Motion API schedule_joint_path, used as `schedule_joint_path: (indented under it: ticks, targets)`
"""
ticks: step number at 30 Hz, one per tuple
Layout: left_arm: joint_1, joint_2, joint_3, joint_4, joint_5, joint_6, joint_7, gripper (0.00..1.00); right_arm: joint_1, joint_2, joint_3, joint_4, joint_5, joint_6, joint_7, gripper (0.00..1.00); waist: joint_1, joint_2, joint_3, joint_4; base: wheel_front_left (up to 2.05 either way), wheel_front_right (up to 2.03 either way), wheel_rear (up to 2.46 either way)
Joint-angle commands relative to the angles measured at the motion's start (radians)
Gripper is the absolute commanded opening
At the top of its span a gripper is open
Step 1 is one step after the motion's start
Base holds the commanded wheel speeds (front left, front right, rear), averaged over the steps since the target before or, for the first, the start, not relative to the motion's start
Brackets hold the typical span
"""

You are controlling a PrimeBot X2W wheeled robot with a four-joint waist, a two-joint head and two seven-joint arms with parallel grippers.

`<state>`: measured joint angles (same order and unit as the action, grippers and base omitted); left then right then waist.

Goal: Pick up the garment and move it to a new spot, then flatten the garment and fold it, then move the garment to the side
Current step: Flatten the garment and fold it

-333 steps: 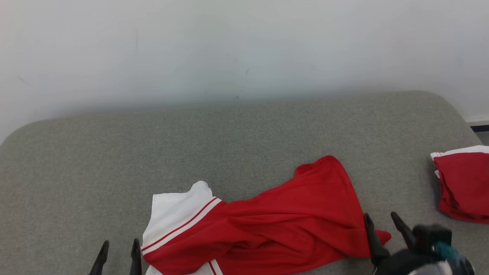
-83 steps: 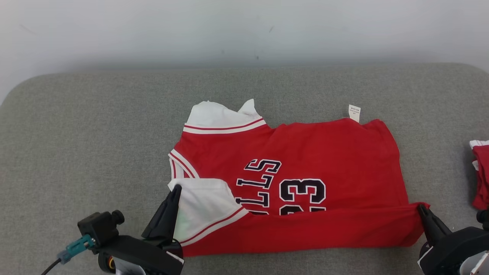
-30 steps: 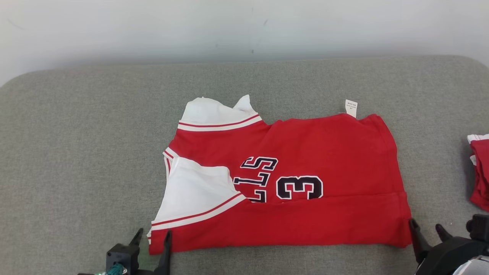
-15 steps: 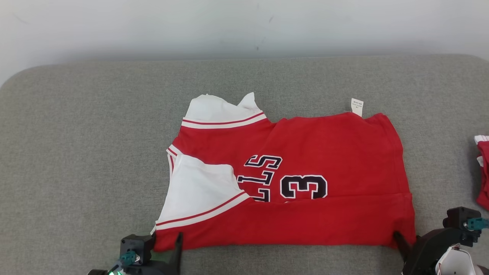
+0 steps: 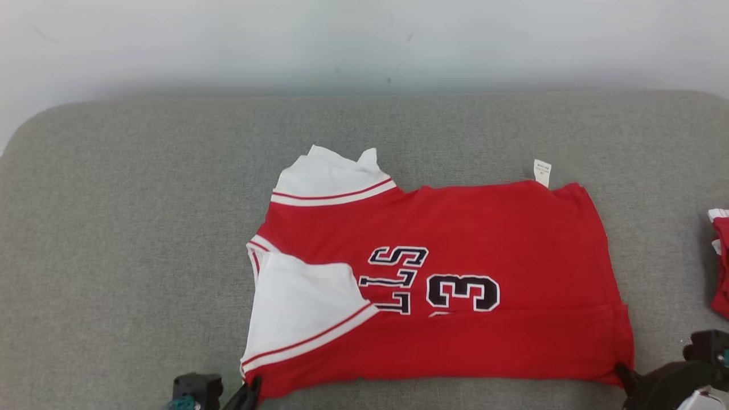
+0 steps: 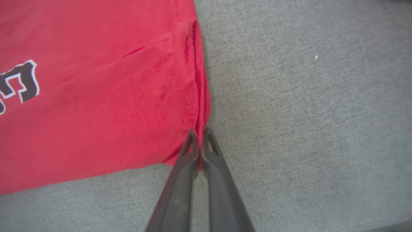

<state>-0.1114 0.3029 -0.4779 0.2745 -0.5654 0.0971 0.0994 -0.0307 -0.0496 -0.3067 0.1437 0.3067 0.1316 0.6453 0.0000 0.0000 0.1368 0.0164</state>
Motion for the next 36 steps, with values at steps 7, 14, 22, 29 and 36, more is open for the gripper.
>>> schedule_joint_path:
  ticks: [7, 14, 22, 29, 36]
  targets:
    - [0.097, 0.049, 0.02, -0.113, -0.031, 0.026, 0.029, 0.0, 0.084, -0.002, -0.019, -0.094, 0.04, -0.002, -0.011, 0.0, 0.0, 0.0, -0.013, -0.011, 0.0, 0.0, 0.0]
    - [0.131, 0.061, 0.011, -0.169, -0.024, 0.049, 0.043, 0.56, 0.127, -0.002, -0.008, -0.102, 0.058, -0.002, -0.012, 0.34, 0.0, 0.0, -0.02, -0.012, 0.0, 0.0, 0.0]
    - [0.105, 0.069, 0.031, -0.152, 0.002, 0.075, -0.011, 1.0, 0.102, -0.001, -0.024, -0.107, -0.002, -0.002, -0.049, 1.0, 0.0, 0.0, -0.025, -0.014, 0.0, 0.0, 0.0]
    - [0.048, 0.095, 0.069, -0.166, 0.01, 0.079, -0.038, 1.0, 0.032, -0.001, -0.016, -0.197, -0.047, -0.002, -0.02, 1.0, 0.0, 0.0, -0.014, -0.026, 0.0, 0.0, 0.0]
    - [-0.141, 0.112, 0.075, -0.132, 0.028, 0.031, -0.022, 1.0, -0.144, -0.05, 0.065, -0.242, -0.112, -0.002, 0.086, 1.0, 0.0, 0.0, 0.034, -0.048, 0.0, 0.0, 0.0]
